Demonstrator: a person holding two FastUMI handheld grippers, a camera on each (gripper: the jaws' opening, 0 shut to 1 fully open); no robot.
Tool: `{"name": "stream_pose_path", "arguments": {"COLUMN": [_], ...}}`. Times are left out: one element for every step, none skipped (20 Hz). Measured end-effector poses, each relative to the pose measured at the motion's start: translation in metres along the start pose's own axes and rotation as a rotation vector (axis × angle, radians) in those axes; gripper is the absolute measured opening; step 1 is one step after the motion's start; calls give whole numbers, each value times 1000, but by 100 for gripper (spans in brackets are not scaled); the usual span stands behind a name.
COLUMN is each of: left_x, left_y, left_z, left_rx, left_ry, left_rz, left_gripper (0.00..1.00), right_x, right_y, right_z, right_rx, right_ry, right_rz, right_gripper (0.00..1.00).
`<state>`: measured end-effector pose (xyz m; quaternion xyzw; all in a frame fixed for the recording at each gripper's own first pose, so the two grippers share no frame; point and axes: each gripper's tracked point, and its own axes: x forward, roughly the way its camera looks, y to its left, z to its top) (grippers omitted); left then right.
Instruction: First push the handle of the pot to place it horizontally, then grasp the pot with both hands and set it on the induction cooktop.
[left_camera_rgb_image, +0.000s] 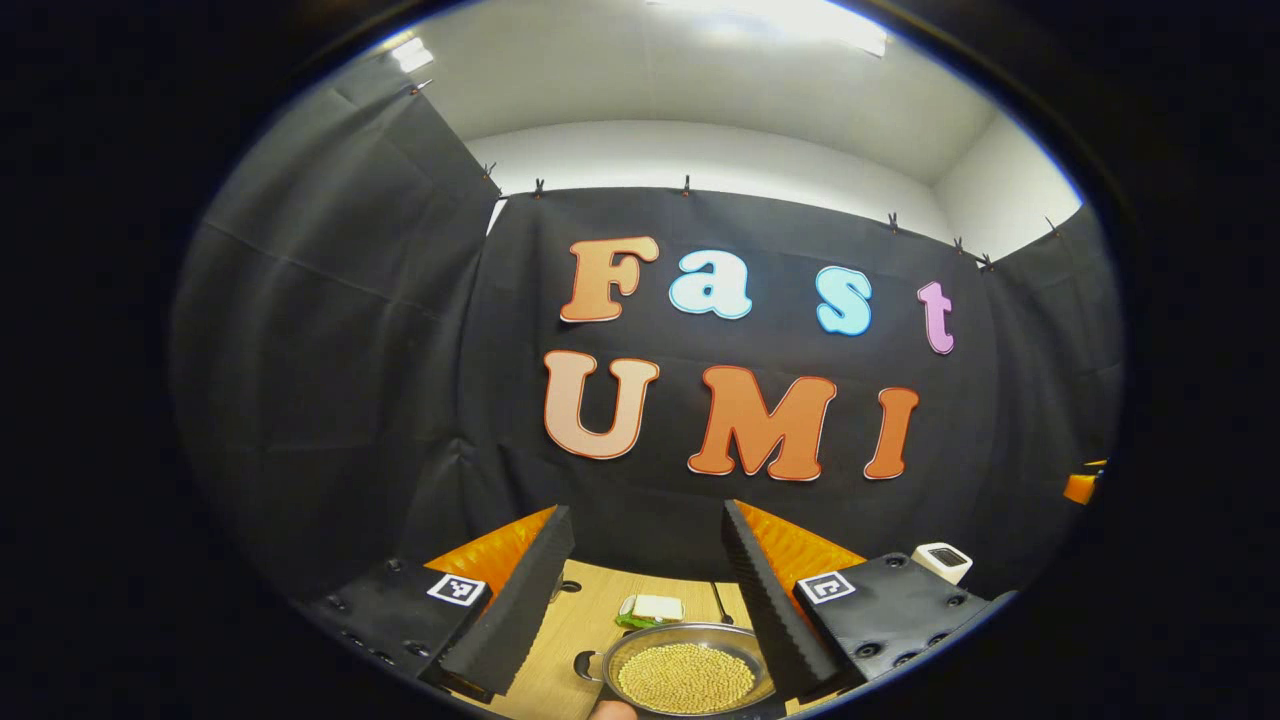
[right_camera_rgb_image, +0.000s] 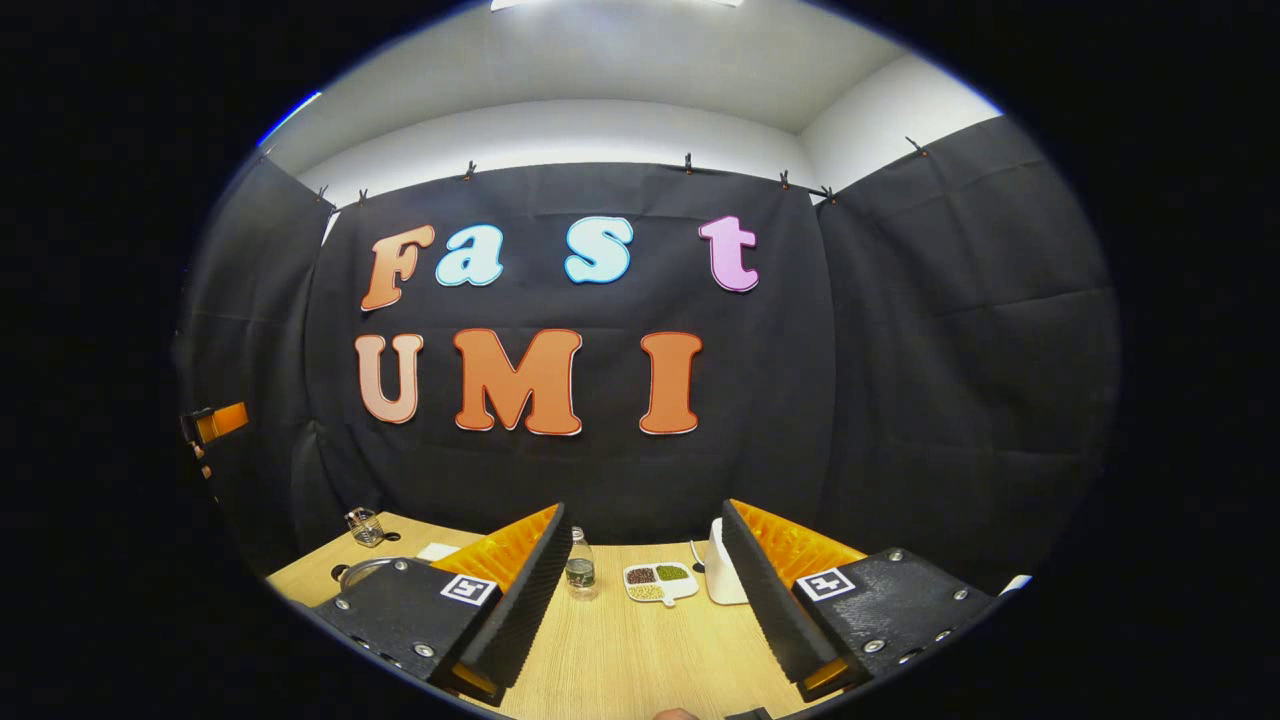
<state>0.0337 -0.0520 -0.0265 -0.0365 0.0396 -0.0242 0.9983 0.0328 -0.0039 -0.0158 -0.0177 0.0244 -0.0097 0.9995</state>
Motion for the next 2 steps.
{"name": "stream_pose_path", "arguments": {"left_x": [1,0], "left_y": [2,3], "left_z": [-1,-2], "left_rx": [-2,-5], "left_ry": [5,9], "left_rz": [3,5], "left_gripper": [99,99], "right_x": [1,1], "right_y": [0,-1], "right_z": [-1,-1], "right_rx": [1,2], "right_ry": [1,2], "right_rz": [0,-2], "right_gripper": [93,93]}}
